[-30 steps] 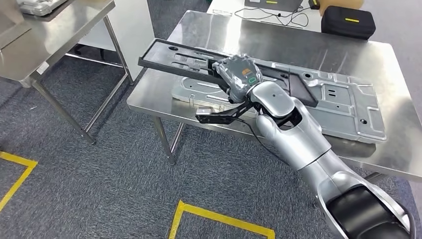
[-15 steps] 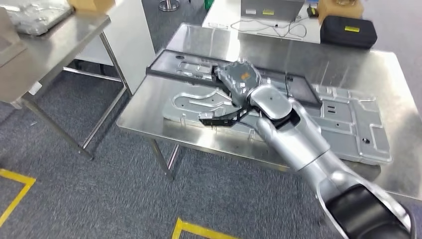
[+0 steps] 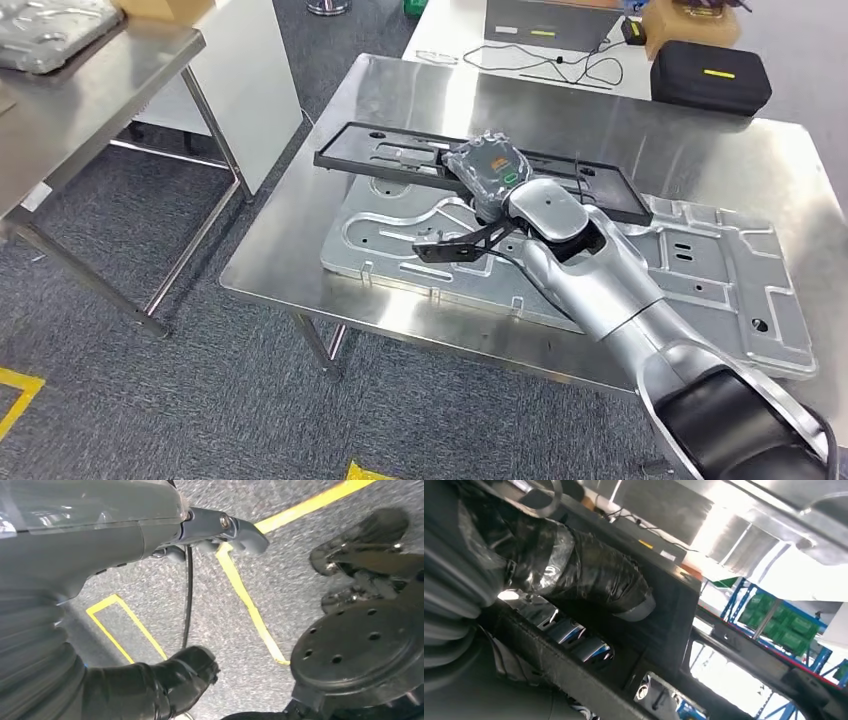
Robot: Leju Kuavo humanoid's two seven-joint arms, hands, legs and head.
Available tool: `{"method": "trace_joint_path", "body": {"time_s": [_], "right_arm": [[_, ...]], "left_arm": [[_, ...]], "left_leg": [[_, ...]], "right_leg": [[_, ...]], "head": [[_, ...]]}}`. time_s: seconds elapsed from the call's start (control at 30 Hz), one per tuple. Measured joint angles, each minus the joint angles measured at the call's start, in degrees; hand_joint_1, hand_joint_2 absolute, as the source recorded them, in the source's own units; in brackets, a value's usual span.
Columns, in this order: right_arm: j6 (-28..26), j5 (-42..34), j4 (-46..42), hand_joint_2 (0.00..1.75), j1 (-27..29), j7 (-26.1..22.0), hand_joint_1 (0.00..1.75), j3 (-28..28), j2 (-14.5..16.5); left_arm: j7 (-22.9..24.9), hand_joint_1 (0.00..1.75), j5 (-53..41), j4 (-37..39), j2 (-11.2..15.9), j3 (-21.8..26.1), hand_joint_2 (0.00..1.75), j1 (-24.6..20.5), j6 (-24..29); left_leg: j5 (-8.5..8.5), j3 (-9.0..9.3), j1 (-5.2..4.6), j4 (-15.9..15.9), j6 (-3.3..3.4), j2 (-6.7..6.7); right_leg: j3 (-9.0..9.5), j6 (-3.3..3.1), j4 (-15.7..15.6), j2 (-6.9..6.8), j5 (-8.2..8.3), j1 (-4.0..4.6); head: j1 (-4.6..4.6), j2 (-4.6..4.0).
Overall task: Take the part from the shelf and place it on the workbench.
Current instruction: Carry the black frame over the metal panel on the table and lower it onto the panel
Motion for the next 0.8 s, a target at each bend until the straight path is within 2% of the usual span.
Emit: {"method": "trace_joint_path", "body": {"time_s": [0.07, 0.1, 0.13, 0.17, 0.2, 0.23, 0.27, 0.3, 0.33, 0.4, 0.47, 0.57, 0.6, 0.63, 0.67, 0.7, 0.73, 0.8], "right_arm": [[-0.5, -0.2, 1.4, 1.75, 0.6, -0.1, 1.75, 0.0, -0.3], [-0.6, -0.3, 2.0, 1.75, 1.1, -0.2, 1.75, 0.0, -0.4], [-0.7, -0.3, 2.6, 1.75, 1.6, -0.3, 1.75, 0.0, -0.5], [-0.8, -0.3, 3.1, 1.75, 1.9, -0.3, 1.75, 0.0, -0.6], [-1.0, -0.4, 3.7, 1.75, 2.1, -0.4, 1.75, 0.0, -0.7], [-1.1, -0.4, 4.2, 1.31, 2.2, -0.5, 1.31, 0.0, -0.8], [-1.4, -0.5, 4.7, 0.87, 2.3, -0.6, 0.87, 0.0, -0.9], [-1.7, -0.6, 5.2, 0.44, 2.5, -0.8, 0.44, 0.0, -1.1], [-2.0, -0.7, 5.6, 0.0, 2.7, -1.0, 0.0, -0.1, -1.2], [-2.5, -0.9, 6.0, 0.0, 3.0, -1.2, 0.0, -0.1, -1.3], [-2.8, -1.0, 6.3, 0.0, 3.2, -1.2, 0.0, -0.2, -1.3], [-3.0, -1.0, 6.6, 0.0, 3.4, -1.4, 0.0, -0.2, -1.2], [-3.0, -1.0, 6.7, 0.0, 3.6, -1.4, 0.0, -0.2, -1.2], [-3.0, -1.0, 6.8, 0.0, 3.8, -1.4, 0.0, -0.2, -1.2], [-3.0, -1.0, 6.9, 0.0, 3.9, -1.4, 0.0, -0.2, -1.2], [-3.0, -1.0, 6.9, 0.0, 3.9, -1.4, 0.0, -0.2, -1.2], [-3.0, -1.0, 7.0, 0.0, 4.0, -1.4, 0.0, -0.2, -1.2], [-2.9, -1.0, 7.1, 0.0, 3.9, -1.4, 0.0, -0.2, -1.2]], "left_arm": [[-0.1, 0.0, 0.2, 0.0, 0.0, 0.0, 1.75, -0.1, 0.0], [-0.1, 0.0, 0.4, 0.0, 0.0, 0.0, 1.75, -0.1, 0.0], [-0.2, 0.0, 0.5, 0.0, 0.0, 0.0, 1.75, -0.1, 0.0], [-0.2, 0.0, 0.6, 0.0, -0.1, 0.0, 1.75, -0.1, 0.0], [-0.2, 0.0, 0.8, 0.0, -0.1, 0.0, 1.75, -0.1, 0.1], [-0.3, 0.0, 1.0, 0.0, 0.0, 0.0, 1.75, -0.1, 0.1], [-0.3, 0.0, 1.3, 0.0, 0.0, 0.0, 1.75, 0.0, 0.2], [-0.4, 0.0, 1.6, -0.1, 0.1, 0.0, 1.75, 0.0, 0.4], [-0.5, 0.0, 1.9, -0.2, 0.2, 0.0, 1.75, -0.1, 0.4], [-0.7, 0.0, 2.3, -0.6, 0.4, 0.0, 1.75, -0.1, 0.6], [-0.8, 0.0, 2.7, -0.9, 0.6, 0.0, 1.75, 0.0, 0.7], [-0.8, 0.0, 2.9, -1.3, 0.8, 0.0, 1.75, 0.0, 1.0], [-0.8, 0.0, 3.0, -1.4, 0.8, 0.0, 1.31, -0.1, 1.1], [-0.8, 0.0, 3.0, -1.4, 0.9, 0.0, 0.87, -0.1, 1.1], [-0.8, 0.0, 3.0, -1.5, 0.9, 0.0, 0.44, 0.0, 1.2], [-0.8, 0.0, 3.0, -1.5, 0.9, 0.0, 0.0, 0.0, 1.2], [-0.8, 0.0, 3.0, -1.5, 1.0, 0.0, 0.0, 0.1, 1.2], [-0.8, 0.0, 3.0, -1.6, 1.0, 0.0, 0.0, 0.0, 1.2]], "left_leg": [[-0.96, 0.99, 0.11, 0.0, 0.11, -0.05], [-1.57, 1.66, 0.18, 0.0, 0.08, -0.12], [-2.24, 2.44, 0.24, 0.0, 0.0, -0.19], [-2.94, 3.31, 0.3, 0.0, -0.12, -0.23], [-3.68, 4.23, 0.33, 0.0, -0.33, -0.25], [-4.39, 5.07, 0.32, 0.1, -0.58, -0.27], [-5.02, 5.61, 0.28, 0.1, -0.9, -0.34], [-5.54, 5.87, 0.24, 0.1, -1.28, -0.41], [-5.78, 6.0, 0.22, 0.2, -1.64, -0.46], [-5.44, 5.58, 0.32, 1.3, -2.32, -0.36], [-5.99, 3.88, 0.46, 5.1, -2.65, -0.15], [-10.77, -1.79, 0.5, 14.0, -3.1, -0.05], [-11.44, -3.51, 0.5, 15.9, -3.26, -0.05], [-10.79, -4.43, 0.5, 16.1, -3.35, -0.04], [-8.85, -4.39, 0.51, 14.4, -3.37, -0.03], [-6.02, -3.52, 0.53, 11.0, -3.34, -0.02], [-3.73, -2.53, 0.52, 7.6, -3.26, -0.02], [-1.85, -1.37, 0.26, 2.8, -2.75, 0.0]], "right_leg": [[-4.89, 0.78, 6.3, -0.18, -3.02, -0.62], [-6.63, 1.03, 7.7, -0.27, -4.2, -0.91], [-7.58, 1.21, 7.3, -0.35, -4.35, -1.14], [-7.63, 1.25, 5.0, -0.43, -2.93, -1.28], [-7.14, 1.15, 1.5, -0.5, -0.06, -1.34], [-6.57, 0.94, -2.2, -0.55, 3.55, -1.27], [-5.96, 0.62, -5.1, -0.6, 6.27, -1.12], [-5.6, 0.26, -6.8, -0.63, 8.21, -0.92], [-5.48, -0.1, -7.3, -0.63, 8.87, -0.75], [-4.81, -0.89, -7.7, -0.56, 8.55, -0.72], [-3.7, -1.76, -8.3, -0.5, 8.02, -0.89], [-2.6, -2.48, -8.5, -0.36, 7.13, -0.79], [-2.38, -2.52, -8.4, -0.29, 6.81, -0.71], [-2.15, -2.5, -8.2, -0.22, 6.45, -0.66], [-1.89, -2.43, -8.0, -0.14, 6.06, -0.65], [-1.61, -2.3, -7.7, -0.08, 5.64, -0.67], [-1.39, -2.11, -7.4, -0.04, 5.26, -0.67], [-1.52, -1.67, -6.9, -0.01, 4.84, -0.57]], "head": [[0.01, 0.0], [0.01, 0.0], [0.02, 0.0], [0.02, 0.0], [0.02, 0.0], [0.03, 0.0], [0.02, 0.0], [0.02, 0.0], [0.03, 0.0], [0.06, 0.0], [0.07, 0.0], [0.06, 0.0], [0.06, 0.0], [0.06, -0.01], [0.06, -0.01], [0.05, -0.01], [0.06, -0.01], [0.02, 0.0]]}}
